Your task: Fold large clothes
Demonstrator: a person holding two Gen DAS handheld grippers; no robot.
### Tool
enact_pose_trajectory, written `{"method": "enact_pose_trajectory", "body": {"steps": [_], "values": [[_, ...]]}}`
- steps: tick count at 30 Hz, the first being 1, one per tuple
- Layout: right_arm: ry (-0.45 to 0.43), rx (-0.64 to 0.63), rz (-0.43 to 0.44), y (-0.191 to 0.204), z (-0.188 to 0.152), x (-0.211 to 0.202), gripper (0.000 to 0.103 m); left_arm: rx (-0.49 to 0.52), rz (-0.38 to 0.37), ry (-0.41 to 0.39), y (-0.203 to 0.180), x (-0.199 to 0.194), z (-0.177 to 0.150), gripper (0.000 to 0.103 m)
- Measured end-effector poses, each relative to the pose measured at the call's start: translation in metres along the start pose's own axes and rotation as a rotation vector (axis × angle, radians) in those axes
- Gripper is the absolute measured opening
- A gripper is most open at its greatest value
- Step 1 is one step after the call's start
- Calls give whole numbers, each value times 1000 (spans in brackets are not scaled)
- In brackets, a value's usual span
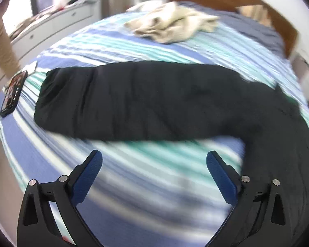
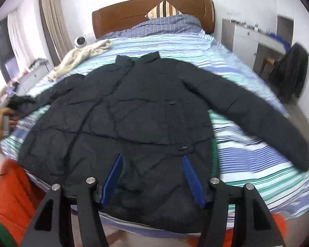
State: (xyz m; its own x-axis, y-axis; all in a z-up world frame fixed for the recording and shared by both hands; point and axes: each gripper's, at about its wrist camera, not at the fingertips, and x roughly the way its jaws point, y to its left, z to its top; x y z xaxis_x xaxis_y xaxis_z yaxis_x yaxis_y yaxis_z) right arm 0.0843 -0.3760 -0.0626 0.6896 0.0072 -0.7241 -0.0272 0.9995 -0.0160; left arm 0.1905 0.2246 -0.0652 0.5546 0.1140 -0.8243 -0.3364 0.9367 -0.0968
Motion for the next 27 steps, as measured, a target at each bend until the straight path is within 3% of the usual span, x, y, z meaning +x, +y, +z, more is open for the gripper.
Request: {"method": "enact_pose_trajectory", "body": {"steps": [4,6,8,10,12,16,21,27], "values": [[-15,-27,-119,-22,-7,1,62,92,-87,-2,-19,-34,-61,102],[-21,4,-163,-40,-12,2,62,130,-74,7,-27,-25,-75,103],[-33,36,-204,-56,-17,2,63,194,10,16,-39,-14,-94,102],[-41,88,-267,-77,-23,3,70,209,52,17,-41,-2,-100,103],[-58,154,-318,-98,-29,-1,77,178,41,7,-36,-4,-104,103],[-57,256,-385,-126,-47,-7,80,130,18,18,-32,2,-99,103],[0,327,-413,-136,-74,1,80,130,8,-14,-30,6,-101,103],[-20,330,-410,-137,-79,-3,80,133,11,-76,-31,13,-99,103]]}}
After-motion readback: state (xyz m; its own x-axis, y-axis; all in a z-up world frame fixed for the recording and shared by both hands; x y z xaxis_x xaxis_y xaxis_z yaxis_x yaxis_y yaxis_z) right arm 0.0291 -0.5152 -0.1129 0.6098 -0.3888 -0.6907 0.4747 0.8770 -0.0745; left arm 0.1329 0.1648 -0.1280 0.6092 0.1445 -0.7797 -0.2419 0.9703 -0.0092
